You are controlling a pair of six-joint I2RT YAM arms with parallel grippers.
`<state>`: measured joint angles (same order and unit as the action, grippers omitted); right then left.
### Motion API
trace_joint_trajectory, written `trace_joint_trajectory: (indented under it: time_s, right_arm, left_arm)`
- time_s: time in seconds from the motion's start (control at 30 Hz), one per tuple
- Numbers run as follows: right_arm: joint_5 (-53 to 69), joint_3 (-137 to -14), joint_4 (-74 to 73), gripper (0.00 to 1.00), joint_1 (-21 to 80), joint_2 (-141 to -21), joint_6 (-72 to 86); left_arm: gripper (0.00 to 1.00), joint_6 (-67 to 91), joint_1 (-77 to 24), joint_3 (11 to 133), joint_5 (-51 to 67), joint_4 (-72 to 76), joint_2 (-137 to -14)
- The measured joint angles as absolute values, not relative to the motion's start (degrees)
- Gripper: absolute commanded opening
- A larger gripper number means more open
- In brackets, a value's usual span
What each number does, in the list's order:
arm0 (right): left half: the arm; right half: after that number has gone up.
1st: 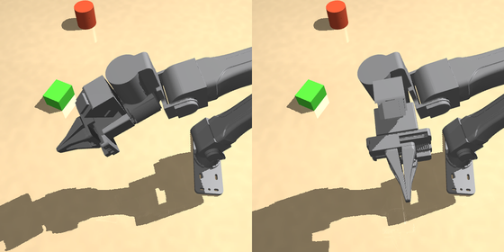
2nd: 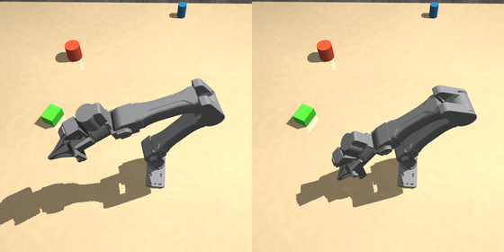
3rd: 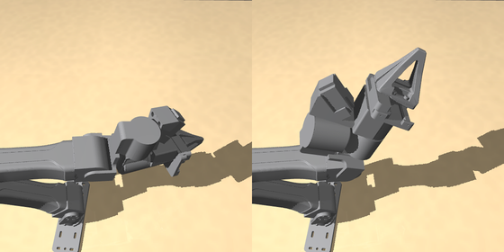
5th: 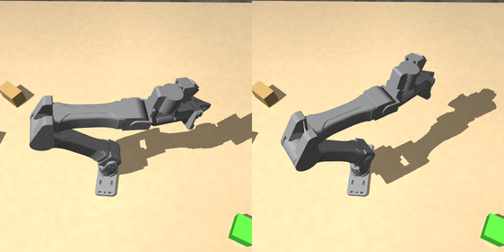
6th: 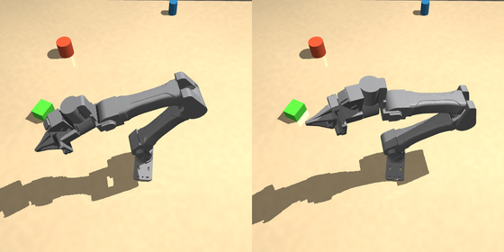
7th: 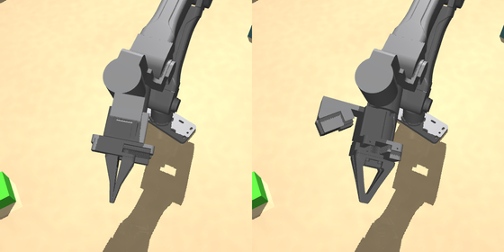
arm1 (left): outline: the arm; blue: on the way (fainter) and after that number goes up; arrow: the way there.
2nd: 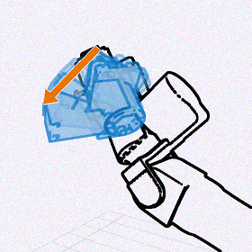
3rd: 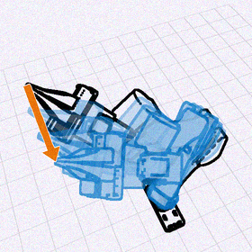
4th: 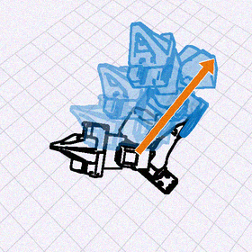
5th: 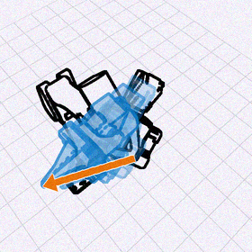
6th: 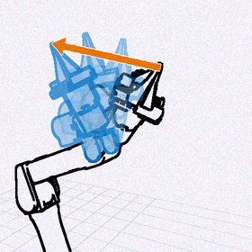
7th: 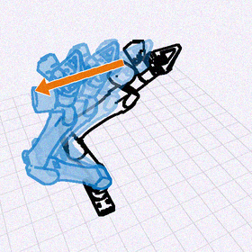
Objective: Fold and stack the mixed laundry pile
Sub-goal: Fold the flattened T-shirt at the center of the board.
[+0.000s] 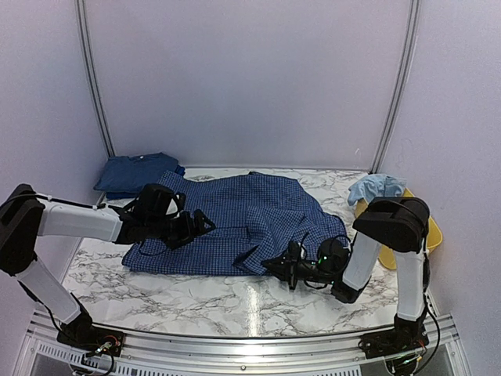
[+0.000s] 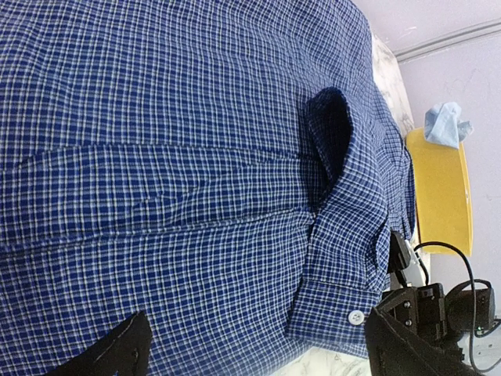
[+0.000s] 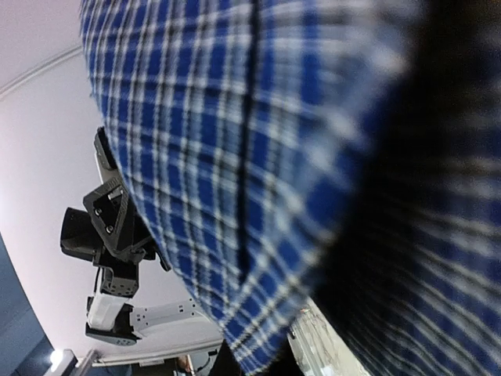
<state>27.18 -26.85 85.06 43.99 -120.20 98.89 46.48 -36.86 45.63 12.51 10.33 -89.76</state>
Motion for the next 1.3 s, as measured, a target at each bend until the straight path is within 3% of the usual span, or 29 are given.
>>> trace_joint_trajectory:
  time_s: [0.1, 0.27, 0.43, 0.63, 0.9, 1.1, 1.3]
  right_arm:
    - [25.23, -21.19, 87.61, 0.09, 44.16, -119.13, 100.47]
    - [24.49, -17.96, 84.68, 0.39, 44.14, -110.48, 98.41]
    - [24.53, -18.98, 72.84, 0.42, 43.86, -101.43, 93.93]
    - [24.53, -20.86, 48.34, 0.58, 41.17, -91.22, 86.15]
    - [23.38, -27.86, 19.75, 0.53, 34.39, -80.97, 70.06]
    - [24.18, -31.4, 11.38, 0.51, 33.19, -83.74, 60.55]
    - [26.22, -32.58, 9.41, 0.38, 32.82, -88.97, 54.92]
  left_arm:
    - [0.96, 47.18, -38.76, 44.71, 11.77, 10.46, -89.65]
    - [0.87, 49.08, -44.6, 44.84, 11.22, 12.34, -90.24]
    - [0.74, 53.45, -49.04, 45.01, 11.18, 17.21, -94.41]
    - [0.55, 58.04, -52.69, 46.15, 10.79, 21.02, -100.79]
    - [0.45, 60.69, -56.01, 50.87, 10.83, 24.32, -106.74]
    - [0.58, 63.75, -56.6, 51.7, 9.63, 25.52, -108.86]
    - [0.61, 67.59, -56.88, 50.63, 7.38, 27.03, -108.86]
